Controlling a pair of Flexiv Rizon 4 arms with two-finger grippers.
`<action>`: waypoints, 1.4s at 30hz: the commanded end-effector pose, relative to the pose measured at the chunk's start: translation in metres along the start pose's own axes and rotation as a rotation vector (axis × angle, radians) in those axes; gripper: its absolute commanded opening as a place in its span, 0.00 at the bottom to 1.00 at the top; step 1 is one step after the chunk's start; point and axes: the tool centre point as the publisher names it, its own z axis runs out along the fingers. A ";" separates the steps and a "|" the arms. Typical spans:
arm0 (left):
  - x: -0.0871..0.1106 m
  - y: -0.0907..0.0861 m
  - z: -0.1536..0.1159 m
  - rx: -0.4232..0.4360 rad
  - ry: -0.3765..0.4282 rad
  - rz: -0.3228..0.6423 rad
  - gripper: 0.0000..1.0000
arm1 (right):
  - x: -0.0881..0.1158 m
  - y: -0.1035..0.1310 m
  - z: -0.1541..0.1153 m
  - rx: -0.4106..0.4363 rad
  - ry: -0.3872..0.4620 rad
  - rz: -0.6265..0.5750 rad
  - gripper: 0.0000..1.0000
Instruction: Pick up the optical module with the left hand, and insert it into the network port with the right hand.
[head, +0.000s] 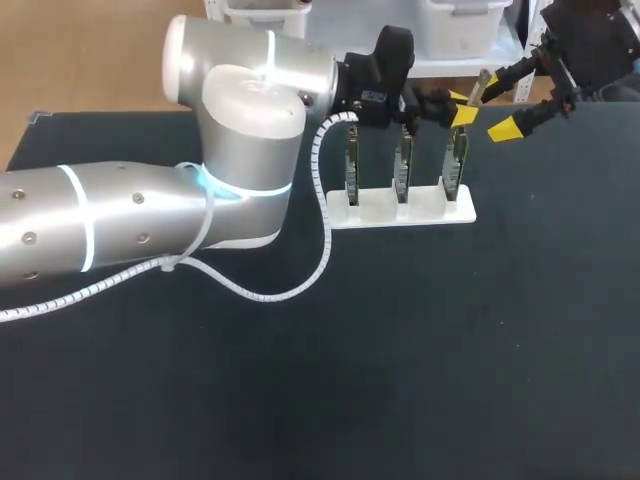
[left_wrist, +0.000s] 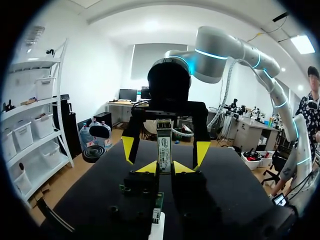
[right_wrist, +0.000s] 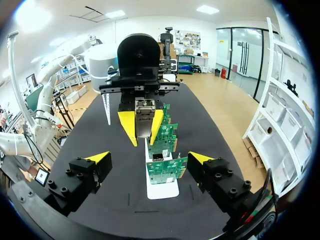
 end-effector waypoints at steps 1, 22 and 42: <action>-0.001 0.006 0.005 0.009 0.008 -0.002 0.00 | 0.000 0.002 0.000 0.004 0.001 0.000 1.00; 0.006 0.006 0.006 0.013 0.033 -0.005 0.00 | 0.000 0.002 0.000 0.004 0.001 0.000 1.00; 0.009 0.006 0.005 0.017 0.028 -0.017 0.00 | 0.000 0.002 0.000 0.004 0.001 0.000 1.00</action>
